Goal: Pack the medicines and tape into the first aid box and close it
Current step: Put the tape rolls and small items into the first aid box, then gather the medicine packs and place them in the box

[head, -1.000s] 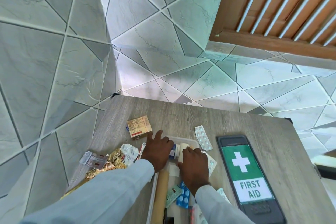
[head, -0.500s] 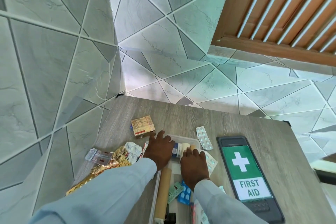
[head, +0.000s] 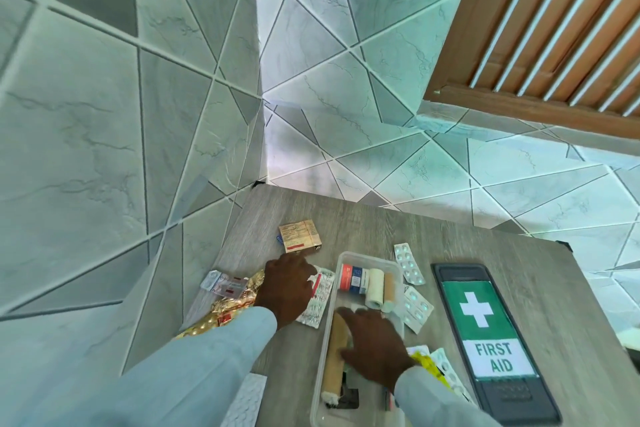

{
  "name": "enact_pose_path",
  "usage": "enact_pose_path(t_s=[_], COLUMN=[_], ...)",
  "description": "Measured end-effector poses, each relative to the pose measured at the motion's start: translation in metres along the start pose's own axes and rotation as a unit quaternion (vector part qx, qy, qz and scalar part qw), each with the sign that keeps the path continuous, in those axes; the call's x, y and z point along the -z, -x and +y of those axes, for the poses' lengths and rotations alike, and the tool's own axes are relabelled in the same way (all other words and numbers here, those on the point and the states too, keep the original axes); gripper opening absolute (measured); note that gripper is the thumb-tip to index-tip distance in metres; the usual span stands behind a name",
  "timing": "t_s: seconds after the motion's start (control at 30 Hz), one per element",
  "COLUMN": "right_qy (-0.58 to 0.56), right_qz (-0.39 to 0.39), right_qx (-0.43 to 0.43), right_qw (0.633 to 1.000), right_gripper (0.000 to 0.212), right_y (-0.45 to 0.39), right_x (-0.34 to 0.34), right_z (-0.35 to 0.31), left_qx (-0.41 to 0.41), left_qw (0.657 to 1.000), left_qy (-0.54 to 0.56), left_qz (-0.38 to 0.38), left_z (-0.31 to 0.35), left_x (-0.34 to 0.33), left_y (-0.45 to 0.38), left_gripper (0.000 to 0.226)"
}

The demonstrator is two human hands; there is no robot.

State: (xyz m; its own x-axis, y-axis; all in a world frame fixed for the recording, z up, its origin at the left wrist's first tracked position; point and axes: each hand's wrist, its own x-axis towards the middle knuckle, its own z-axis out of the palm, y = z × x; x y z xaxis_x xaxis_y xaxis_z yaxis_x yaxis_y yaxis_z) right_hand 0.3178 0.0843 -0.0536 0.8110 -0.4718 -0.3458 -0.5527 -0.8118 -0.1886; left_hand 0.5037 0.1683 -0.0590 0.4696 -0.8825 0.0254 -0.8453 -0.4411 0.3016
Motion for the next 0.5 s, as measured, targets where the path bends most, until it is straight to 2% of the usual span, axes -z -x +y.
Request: enact_pose_path(t_s=[0.1, 0.17, 0.23, 0.4, 0.5], right_qy=[-0.077, -0.114, -0.098, -0.047, -0.065], right_qz=[-0.116, -0.149, -0.154, -0.036, 0.023], right_qx=[0.001, -0.006, -0.008, 0.006, 0.004], right_qw=[0.99, 0.982, 0.983, 0.998, 0.998], right_gripper=[0.099, 0.114, 0.118, 0.087, 0.065], right_y=[0.021, 0.026, 0.028, 0.031, 0.024], right_x=[-0.015, -0.018, -0.02, -0.03, -0.033], right_z=[-0.016, -0.016, -0.016, -0.009, -0.001], left_qx=[0.037, 0.051, 0.062, 0.089, 0.114], left_qw=[0.999, 0.999, 0.998, 0.993, 0.991], left_qy=[0.01, 0.01, 0.025, 0.027, 0.027], left_qz=[0.006, 0.003, -0.006, 0.068, 0.062], left_z=[-0.001, -0.001, -0.002, 0.005, 0.011], left_x=[0.003, 0.003, 0.002, -0.008, -0.008], left_y=[0.016, 0.028, 0.04, 0.077, 0.096], left_gripper=[0.035, 0.037, 0.038, 0.034, 0.035])
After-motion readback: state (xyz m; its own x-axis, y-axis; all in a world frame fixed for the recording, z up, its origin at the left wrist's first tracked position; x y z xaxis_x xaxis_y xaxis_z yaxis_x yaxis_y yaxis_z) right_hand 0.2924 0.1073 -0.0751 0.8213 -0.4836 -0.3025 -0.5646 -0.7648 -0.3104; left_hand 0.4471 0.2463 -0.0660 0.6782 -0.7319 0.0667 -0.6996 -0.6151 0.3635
